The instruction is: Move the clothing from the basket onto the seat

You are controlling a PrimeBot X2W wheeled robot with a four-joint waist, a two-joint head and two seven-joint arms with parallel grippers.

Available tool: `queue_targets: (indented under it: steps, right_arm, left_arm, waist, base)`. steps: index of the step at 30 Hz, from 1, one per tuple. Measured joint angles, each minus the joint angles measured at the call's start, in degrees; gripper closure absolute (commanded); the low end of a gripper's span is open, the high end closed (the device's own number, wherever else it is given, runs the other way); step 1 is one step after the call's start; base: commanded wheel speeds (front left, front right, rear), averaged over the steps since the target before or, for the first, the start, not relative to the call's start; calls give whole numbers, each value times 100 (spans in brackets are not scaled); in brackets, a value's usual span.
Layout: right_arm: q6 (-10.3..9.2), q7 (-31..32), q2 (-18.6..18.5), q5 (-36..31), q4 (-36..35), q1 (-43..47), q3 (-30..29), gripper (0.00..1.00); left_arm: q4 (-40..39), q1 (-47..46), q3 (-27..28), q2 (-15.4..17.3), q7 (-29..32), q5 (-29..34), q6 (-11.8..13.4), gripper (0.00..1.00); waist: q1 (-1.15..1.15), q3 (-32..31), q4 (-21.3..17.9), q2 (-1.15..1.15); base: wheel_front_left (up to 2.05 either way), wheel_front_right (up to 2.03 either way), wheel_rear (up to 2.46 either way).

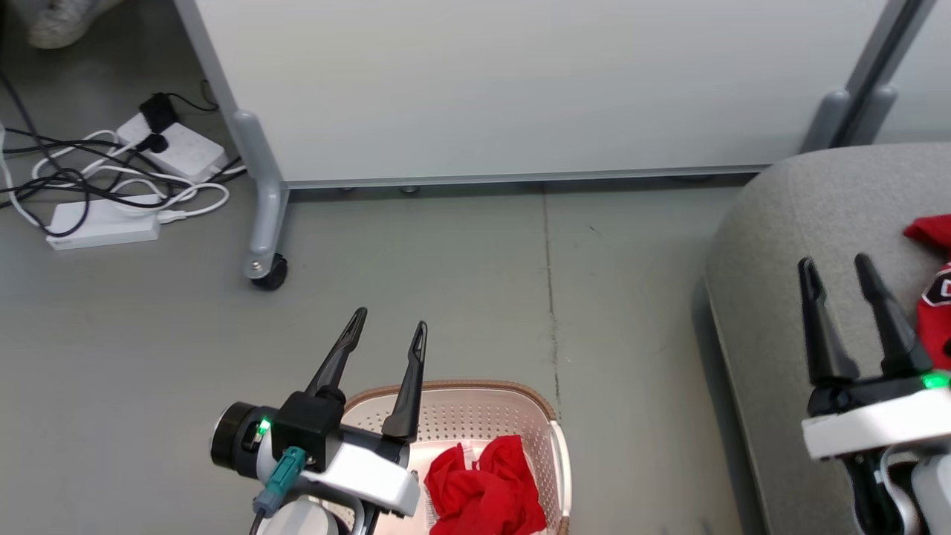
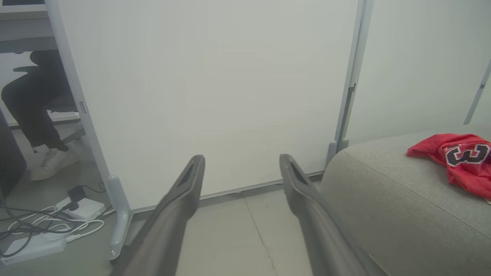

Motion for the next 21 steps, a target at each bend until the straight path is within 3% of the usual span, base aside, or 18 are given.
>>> queue_targets:
  steps: [8,21]
  right_arm:
    - [0,0,254,-325,111,379,26,0]
    - [0,0,472,-655,152,608,-23,0]
  left_arm:
    - [138,311,104,0,0,74,66,0]
    - [233,480,172,0,0,-36,177,0]
  waist:
    - [0,-161,329,0]
    - [0,-279,454,0]
  base:
    - [0,0,0]
    - [0,0,0]
